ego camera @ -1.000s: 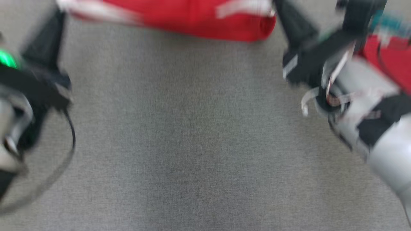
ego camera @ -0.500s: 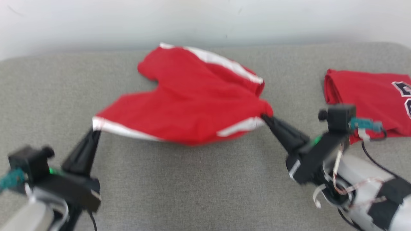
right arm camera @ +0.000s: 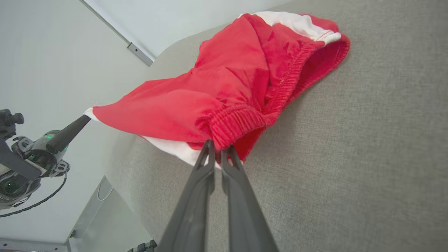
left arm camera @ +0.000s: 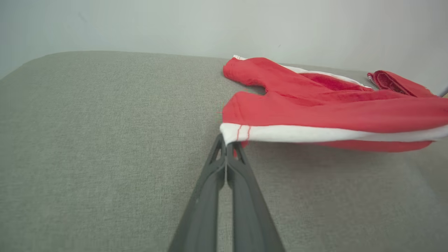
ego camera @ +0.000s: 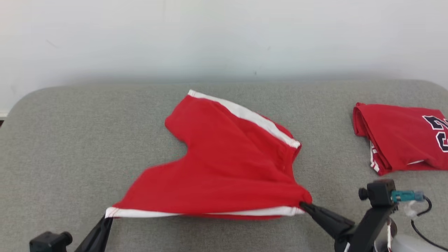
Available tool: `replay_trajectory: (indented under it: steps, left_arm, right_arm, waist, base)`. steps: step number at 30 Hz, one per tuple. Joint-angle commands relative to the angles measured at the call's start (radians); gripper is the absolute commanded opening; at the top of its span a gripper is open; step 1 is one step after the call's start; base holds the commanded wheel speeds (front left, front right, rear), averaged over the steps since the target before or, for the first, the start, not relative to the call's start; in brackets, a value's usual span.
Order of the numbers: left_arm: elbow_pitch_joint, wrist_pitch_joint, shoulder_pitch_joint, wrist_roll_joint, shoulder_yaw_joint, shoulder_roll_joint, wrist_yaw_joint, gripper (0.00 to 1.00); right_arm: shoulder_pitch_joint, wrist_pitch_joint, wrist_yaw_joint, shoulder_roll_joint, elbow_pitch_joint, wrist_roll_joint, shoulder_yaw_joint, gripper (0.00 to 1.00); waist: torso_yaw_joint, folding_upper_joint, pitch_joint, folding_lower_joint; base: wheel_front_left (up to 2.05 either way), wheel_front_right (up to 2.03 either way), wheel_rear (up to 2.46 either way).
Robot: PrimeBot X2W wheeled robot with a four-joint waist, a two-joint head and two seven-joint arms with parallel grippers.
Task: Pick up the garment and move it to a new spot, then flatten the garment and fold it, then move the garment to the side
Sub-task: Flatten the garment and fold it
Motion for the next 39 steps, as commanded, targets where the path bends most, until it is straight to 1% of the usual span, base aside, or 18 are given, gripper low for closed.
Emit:
replay_trajectory:
  steps: [1,5,9,12,16,21,25,28,30,31,32,35,39]
  left_arm:
    - [0.009,-0.001,0.022,0.010,-0.003,0.011,0.012,0.00]
    - [0.006,-0.002,0.057,-0.003,0.005,0.015,0.029,0.00]
    - [0.001,0.005,0.095,-0.009,-0.002,0.030,0.042,0.00]
    - [0.004,0.009,0.112,-0.014,-0.006,0.034,0.047,0.00]
    - [0.000,0.006,0.104,-0.016,0.000,0.028,0.042,0.00]
    - [-0.012,0.011,0.049,0.015,0.005,0.055,0.027,0.00]
    - [-0.022,0.036,-0.023,0.037,0.010,0.091,-0.004,0.00]
    - [-0.025,0.064,-0.093,0.043,0.017,0.115,-0.039,0.00]
    - [-0.015,0.091,-0.146,0.060,0.016,0.141,-0.067,0.00]
    - [-0.003,0.116,-0.201,0.056,0.019,0.149,-0.099,0.00]
    - [0.007,0.130,-0.231,0.063,0.015,0.155,-0.120,0.00]
    - [0.049,0.172,-0.325,0.068,0.005,0.157,-0.178,0.00]
    - [0.135,0.214,-0.448,0.078,-0.019,0.156,-0.224,0.00]
  right_arm:
    - [0.030,0.014,-0.001,-0.025,-0.015,0.021,-0.001,0.00]
    - [0.071,0.041,-0.001,-0.052,-0.039,0.045,0.003,0.00]
    - [0.109,0.076,-0.001,-0.084,-0.068,0.069,0.004,0.00]
    - [0.123,0.085,-0.001,-0.090,-0.073,0.069,-0.003,0.00]
    - [0.128,0.086,-0.001,-0.070,-0.072,0.048,-0.012,0.00]
    - [0.111,0.056,-0.001,-0.053,-0.078,0.015,-0.048,0.00]
    - [0.098,0.022,-0.001,-0.042,-0.085,-0.004,-0.088,0.00]
    - [0.085,0.003,-0.001,-0.027,-0.074,-0.026,-0.113,0.00]
    - [0.069,-0.006,-0.001,-0.013,-0.061,-0.047,-0.127,0.00]
    - [0.049,-0.012,-0.001,0.005,-0.044,-0.068,-0.141,0.00]
    - [0.039,-0.013,-0.001,0.015,-0.035,-0.076,-0.148,0.00]
    - [0.004,-0.010,-0.001,0.055,-0.007,-0.103,-0.164,0.00]
    - [-0.046,-0.011,-0.001,0.108,0.035,-0.137,-0.181,0.00]
  waist:
    - [0.012,0.0002,-0.023,0.0001]
    - [0.009,0.0002,-0.038,0.0001]
    - [0.001,0.0002,-0.047,0.0001]
    - [-0.006,0.0002,-0.046,0.0001]
    - [-0.011,0.0002,-0.045,0.0001]
    - [-0.021,0.0002,-0.035,0.0001]
    - [-0.037,0.0002,-0.020,0.0001]
    - [-0.055,0.0002,-0.002,0.0001]
    - [-0.070,0.0002,0.017,0.0001]
    - [-0.087,0.0002,0.040,0.0001]
    - [-0.094,0.0002,0.052,0.0001]
    - [-0.117,0.0002,0.096,0.0001]
    - [-0.149,0.0002,0.149,0.0001]
  base:
    - [0.00,0.00,0.00]
    - [0.00,0.00,0.00]
    - [0.00,0.00,0.00]
    - [0.00,0.00,0.00]
    - [0.00,0.00,0.00]
    - [0.00,0.00,0.00]
    - [0.00,0.00,0.00]
    - [0.00,0.00,0.00]
    - [0.00,0.00,0.00]
    - [0.00,0.00,0.00]
    - [0.00,0.00,0.00]
    - [0.00,0.00,0.00]
    - [0.00,0.00,0.00]
